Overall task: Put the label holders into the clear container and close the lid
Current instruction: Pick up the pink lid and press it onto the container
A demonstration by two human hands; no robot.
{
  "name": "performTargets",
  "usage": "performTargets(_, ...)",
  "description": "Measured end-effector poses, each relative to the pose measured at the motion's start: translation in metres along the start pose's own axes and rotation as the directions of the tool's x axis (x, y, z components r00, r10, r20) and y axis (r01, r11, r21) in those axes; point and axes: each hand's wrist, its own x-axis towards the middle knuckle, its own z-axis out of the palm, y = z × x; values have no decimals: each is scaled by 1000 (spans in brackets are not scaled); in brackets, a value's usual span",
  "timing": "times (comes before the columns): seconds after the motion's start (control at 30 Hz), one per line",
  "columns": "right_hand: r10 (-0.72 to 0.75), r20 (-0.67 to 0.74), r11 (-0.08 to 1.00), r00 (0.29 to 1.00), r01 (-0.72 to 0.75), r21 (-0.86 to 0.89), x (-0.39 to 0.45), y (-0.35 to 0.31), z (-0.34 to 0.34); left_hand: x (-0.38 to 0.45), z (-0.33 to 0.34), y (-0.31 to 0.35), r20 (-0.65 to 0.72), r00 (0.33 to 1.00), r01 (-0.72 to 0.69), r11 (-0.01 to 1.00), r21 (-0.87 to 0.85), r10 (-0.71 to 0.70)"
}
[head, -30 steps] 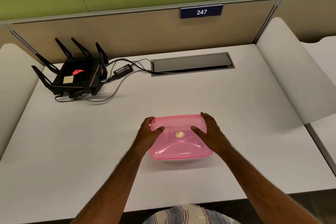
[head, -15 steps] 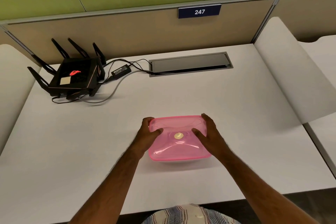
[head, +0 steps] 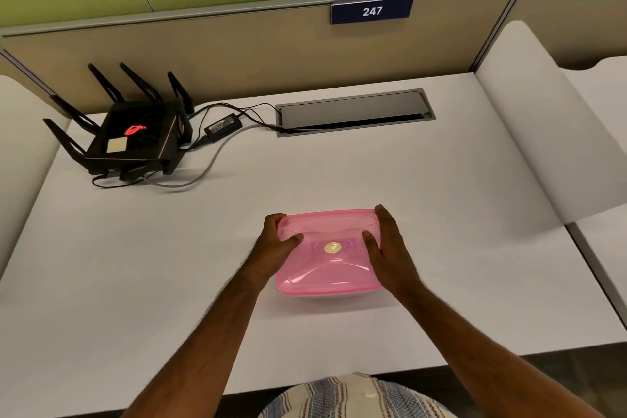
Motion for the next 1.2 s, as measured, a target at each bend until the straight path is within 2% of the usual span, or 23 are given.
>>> performTargets(0.17,68,28,995,997,-70,75,5,-2,-4,1,-1,-1,-12,1000,-1,1000,-31,1)
performTargets(0.37,84,16,987,996,-86,135,-2,-6,-7,2,-1,-1,-6,1000,-9,999,-48,9)
performTargets(0.77,18,-59,996,998,-13,90,-15,5,7,-4,2,-2,-15,998,-68,998,11,68)
performTargets(1.03,22,-84,996,996,-15,84,-10,5,8,-10,2,-6,-41,995,-83,992,94,87)
performTargets(1.2,72,-82,987,994,-60,148,-11,3,6,-18,-5,-9,-41,999,-30,999,13,30)
